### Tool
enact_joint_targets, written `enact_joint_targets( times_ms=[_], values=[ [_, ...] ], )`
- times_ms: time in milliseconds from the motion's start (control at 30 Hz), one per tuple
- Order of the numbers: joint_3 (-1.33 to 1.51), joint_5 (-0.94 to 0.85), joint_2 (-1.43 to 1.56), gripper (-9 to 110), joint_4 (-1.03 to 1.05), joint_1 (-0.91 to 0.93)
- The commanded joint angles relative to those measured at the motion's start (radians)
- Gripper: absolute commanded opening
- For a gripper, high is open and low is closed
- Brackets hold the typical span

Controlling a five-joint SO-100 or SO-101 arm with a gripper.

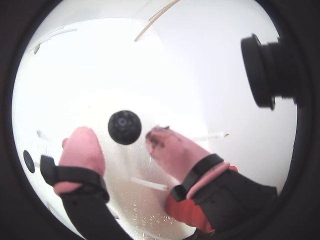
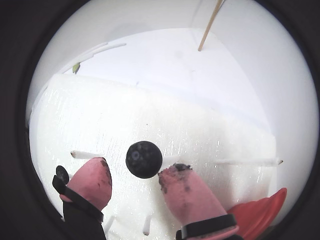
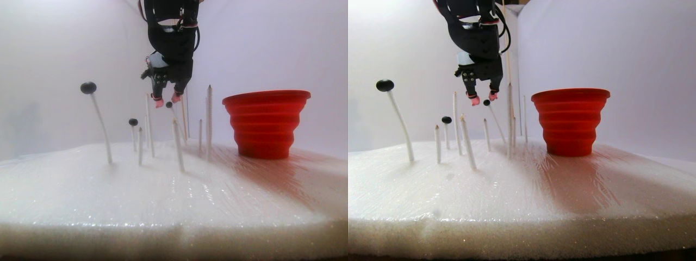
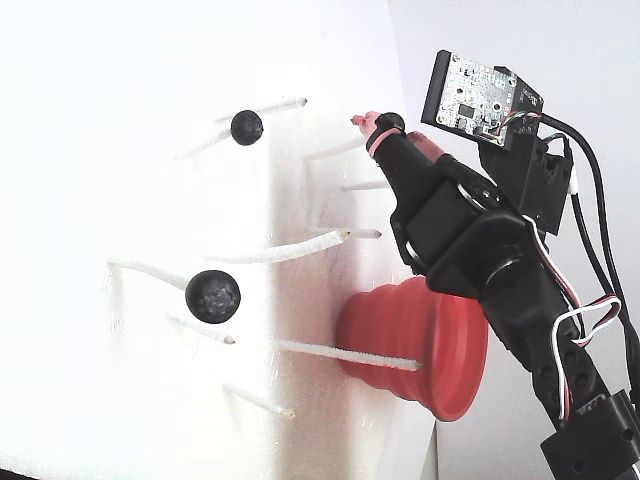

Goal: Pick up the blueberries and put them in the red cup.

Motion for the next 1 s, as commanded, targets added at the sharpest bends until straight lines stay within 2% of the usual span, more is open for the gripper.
enact_joint_targets(
  times_ms=[0, 967],
  values=[
    [-0.118, -0.012, 0.018, 19, -0.035, -0.014],
    [-0.175, -0.029, -0.08, 15, -0.095, 0.002]
  ],
)
